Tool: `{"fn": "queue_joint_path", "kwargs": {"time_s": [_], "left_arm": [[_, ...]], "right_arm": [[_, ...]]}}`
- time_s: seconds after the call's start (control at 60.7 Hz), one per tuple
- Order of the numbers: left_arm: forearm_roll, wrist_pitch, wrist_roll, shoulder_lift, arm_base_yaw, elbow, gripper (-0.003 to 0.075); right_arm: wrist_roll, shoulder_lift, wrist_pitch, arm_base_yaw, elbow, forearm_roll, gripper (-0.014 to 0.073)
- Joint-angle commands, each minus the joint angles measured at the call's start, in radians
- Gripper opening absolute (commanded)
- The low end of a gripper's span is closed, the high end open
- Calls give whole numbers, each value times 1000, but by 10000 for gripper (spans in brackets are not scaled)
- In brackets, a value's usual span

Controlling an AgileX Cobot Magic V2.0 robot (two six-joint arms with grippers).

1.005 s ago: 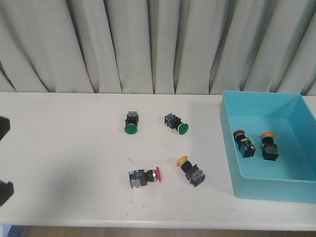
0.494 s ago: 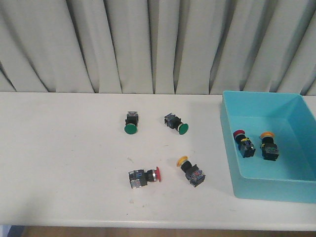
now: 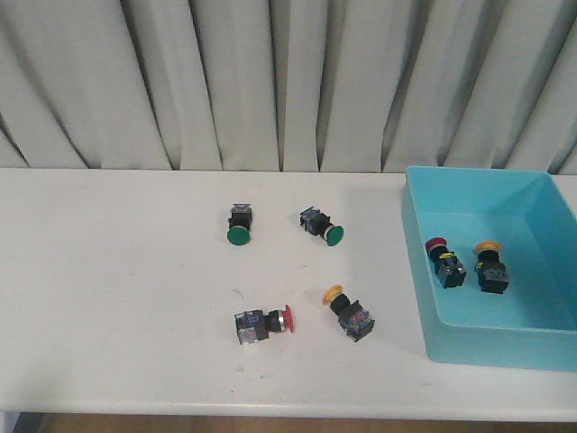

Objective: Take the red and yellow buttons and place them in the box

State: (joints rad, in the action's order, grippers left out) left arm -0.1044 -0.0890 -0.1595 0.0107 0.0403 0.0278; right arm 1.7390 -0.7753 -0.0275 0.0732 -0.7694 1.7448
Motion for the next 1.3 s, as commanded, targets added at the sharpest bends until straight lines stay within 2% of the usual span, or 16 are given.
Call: {"fn": "queue_joint_path", "kwargs": {"time_s": [0.0,0.132,0.478,1.285], "left_arm": [[5,64,20,18,-26,49,-6],[6,63,39,18,-73,49,-6],[65,60,39,19,-45,50,-6],[59,62,35,15,-37,47,-6]], "right_arm": [[6,3,22,1,-27,42,-8],[6,3,22,1,-27,42,-8],[6,3,18,1,-27,42,-8],[6,3,21,1,-27,42,-8]]}}
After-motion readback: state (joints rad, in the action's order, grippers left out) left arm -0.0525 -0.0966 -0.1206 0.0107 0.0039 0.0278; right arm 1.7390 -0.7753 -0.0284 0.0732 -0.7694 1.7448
